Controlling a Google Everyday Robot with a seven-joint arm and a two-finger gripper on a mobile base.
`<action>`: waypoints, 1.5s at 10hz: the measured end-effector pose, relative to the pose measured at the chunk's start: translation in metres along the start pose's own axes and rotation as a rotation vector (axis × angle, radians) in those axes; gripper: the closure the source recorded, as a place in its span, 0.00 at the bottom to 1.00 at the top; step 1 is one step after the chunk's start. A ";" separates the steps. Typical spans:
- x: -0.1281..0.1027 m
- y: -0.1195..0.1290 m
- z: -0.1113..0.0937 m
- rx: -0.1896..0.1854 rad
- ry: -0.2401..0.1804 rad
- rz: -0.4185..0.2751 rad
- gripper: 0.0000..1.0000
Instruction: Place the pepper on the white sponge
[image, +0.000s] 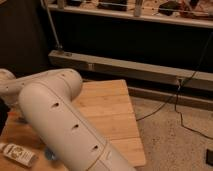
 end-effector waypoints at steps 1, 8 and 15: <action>0.005 0.001 0.003 0.001 0.005 0.008 1.00; 0.018 -0.014 0.018 0.022 0.015 0.062 1.00; 0.012 -0.025 0.022 0.049 0.009 0.063 0.90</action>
